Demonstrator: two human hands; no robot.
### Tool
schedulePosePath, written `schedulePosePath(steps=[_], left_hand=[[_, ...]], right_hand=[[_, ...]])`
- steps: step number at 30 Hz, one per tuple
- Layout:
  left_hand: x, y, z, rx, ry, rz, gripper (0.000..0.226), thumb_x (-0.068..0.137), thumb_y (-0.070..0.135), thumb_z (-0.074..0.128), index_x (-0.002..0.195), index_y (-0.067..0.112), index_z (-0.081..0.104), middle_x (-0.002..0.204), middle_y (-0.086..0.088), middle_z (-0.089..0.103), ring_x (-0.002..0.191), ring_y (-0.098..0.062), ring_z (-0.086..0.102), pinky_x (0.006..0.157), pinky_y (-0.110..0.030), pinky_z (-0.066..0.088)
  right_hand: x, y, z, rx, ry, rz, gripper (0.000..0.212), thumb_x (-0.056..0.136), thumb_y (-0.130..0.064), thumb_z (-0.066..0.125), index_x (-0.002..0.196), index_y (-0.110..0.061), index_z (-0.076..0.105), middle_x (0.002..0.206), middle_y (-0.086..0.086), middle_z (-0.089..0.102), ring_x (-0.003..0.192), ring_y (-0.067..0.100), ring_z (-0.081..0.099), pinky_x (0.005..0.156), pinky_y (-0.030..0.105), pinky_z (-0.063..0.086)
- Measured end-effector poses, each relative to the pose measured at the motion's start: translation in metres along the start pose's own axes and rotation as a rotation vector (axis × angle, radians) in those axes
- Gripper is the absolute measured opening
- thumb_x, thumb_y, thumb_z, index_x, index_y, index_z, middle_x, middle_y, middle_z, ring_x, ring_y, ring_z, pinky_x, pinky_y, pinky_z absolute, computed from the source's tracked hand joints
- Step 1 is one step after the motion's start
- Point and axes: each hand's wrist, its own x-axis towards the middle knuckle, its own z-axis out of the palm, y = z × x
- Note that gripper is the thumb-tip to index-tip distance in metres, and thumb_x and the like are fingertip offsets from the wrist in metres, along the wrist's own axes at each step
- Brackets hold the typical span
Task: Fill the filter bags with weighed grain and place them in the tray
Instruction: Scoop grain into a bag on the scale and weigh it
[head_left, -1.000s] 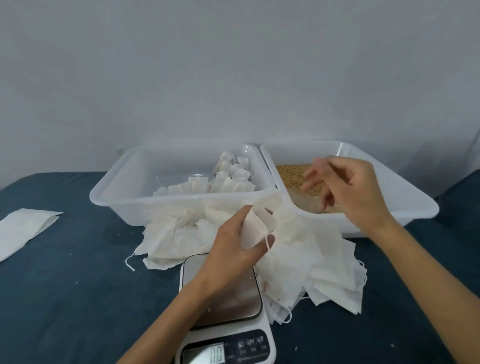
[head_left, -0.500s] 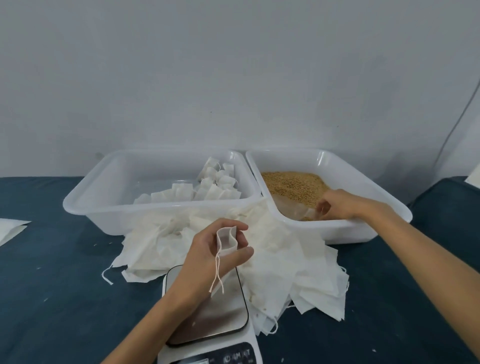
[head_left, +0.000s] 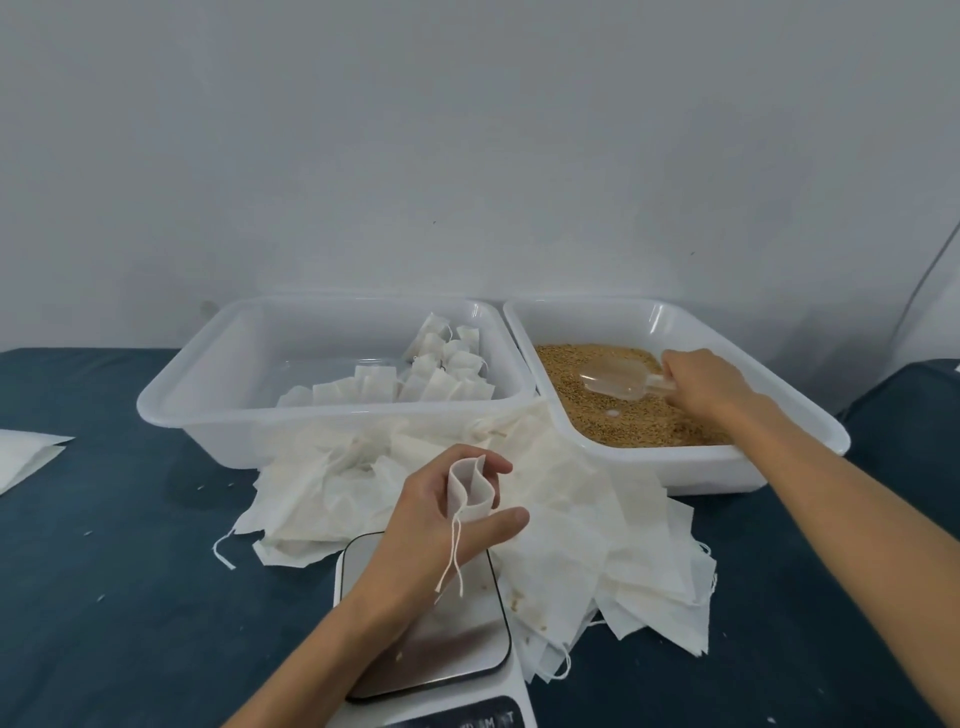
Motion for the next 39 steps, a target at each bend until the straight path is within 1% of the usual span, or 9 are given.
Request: schedulePosePath(steps=[4,8,14,18,24,28,30,35,39], left_hand=[[0.0,0.001,0.0,0.018,0.0,0.007,0.031,0.072,0.018,0.084,0.101,0.019,0.071,0.08,0.0,0.058,0.072,-0.011,0.055,0.069,-0.02,0.049],[0.0,0.001,0.0,0.031,0.001,0.001,0.029,0.072,0.019,0.084,0.098,0.024,0.072,0.082,0.0,0.058,0.074,-0.013,0.057,0.072,-0.024,0.052],[0.001,0.002,-0.003,0.017,0.012,0.01,0.029,0.074,0.018,0.084,0.1,0.022,0.072,0.082,-0.003,0.058,0.074,-0.012,0.058,0.069,-0.021,0.053],[0.002,0.003,-0.005,0.013,0.035,0.03,0.029,0.077,0.009,0.088,0.1,0.018,0.072,0.081,-0.002,0.06,0.075,-0.011,0.06,0.069,-0.018,0.052],[0.003,0.003,-0.006,0.031,0.042,0.057,0.025,0.083,0.002,0.083,0.103,0.01,0.07,0.08,-0.001,0.06,0.075,-0.011,0.06,0.072,-0.016,0.051],[0.003,0.002,-0.006,0.039,0.047,0.057,0.024,0.084,0.003,0.082,0.103,0.01,0.07,0.08,-0.003,0.061,0.075,-0.012,0.06,0.072,-0.016,0.051],[0.003,0.001,-0.005,0.062,0.05,0.057,0.024,0.084,0.004,0.082,0.104,0.011,0.07,0.081,-0.004,0.062,0.075,-0.011,0.062,0.071,-0.016,0.052],[0.001,0.0,-0.003,0.061,0.025,0.043,0.031,0.081,0.01,0.088,0.105,0.013,0.071,0.084,-0.006,0.065,0.077,-0.01,0.064,0.073,-0.017,0.054],[0.0,-0.001,-0.003,0.017,0.001,0.007,0.037,0.074,0.02,0.082,0.108,0.012,0.07,0.087,-0.005,0.065,0.08,-0.012,0.064,0.074,-0.018,0.054]], right_hand=[[0.004,-0.011,0.0,0.021,-0.011,-0.087,0.018,0.09,-0.008,0.067,0.091,-0.018,0.053,0.09,0.003,0.063,0.078,0.02,0.058,0.07,0.037,0.054],[0.006,-0.021,0.002,0.08,-0.055,-0.149,0.019,0.09,-0.01,0.07,0.093,-0.017,0.053,0.089,0.0,0.06,0.075,0.015,0.053,0.062,0.029,0.041],[0.008,-0.023,0.007,0.109,-0.072,-0.115,0.008,0.097,-0.01,0.061,0.104,-0.01,0.06,0.102,0.005,0.062,0.089,0.02,0.057,0.08,0.037,0.051],[0.003,-0.006,0.007,0.185,-0.053,-0.041,0.019,0.095,-0.029,0.069,0.093,-0.011,0.061,0.092,0.005,0.064,0.08,0.019,0.059,0.074,0.038,0.052],[-0.012,0.012,0.003,0.349,0.01,0.002,0.021,0.095,-0.03,0.069,0.084,-0.015,0.06,0.086,0.001,0.065,0.074,0.011,0.057,0.064,0.027,0.043],[-0.028,0.015,-0.002,0.506,0.012,0.031,0.018,0.096,-0.024,0.069,0.1,-0.007,0.067,0.103,0.008,0.071,0.096,0.026,0.066,0.091,0.045,0.053],[-0.036,0.014,-0.007,0.531,0.022,0.017,0.017,0.097,-0.022,0.067,0.103,-0.006,0.067,0.106,0.009,0.071,0.1,0.028,0.066,0.095,0.049,0.052],[-0.065,-0.002,-0.03,0.653,0.083,-0.112,0.008,0.099,-0.018,0.064,0.104,-0.012,0.068,0.107,-0.003,0.071,0.107,0.015,0.065,0.094,0.033,0.051],[-0.103,-0.027,-0.059,0.819,0.077,-0.311,0.01,0.099,-0.02,0.063,0.108,-0.024,0.067,0.108,-0.016,0.071,0.11,-0.006,0.063,0.088,0.01,0.045]])
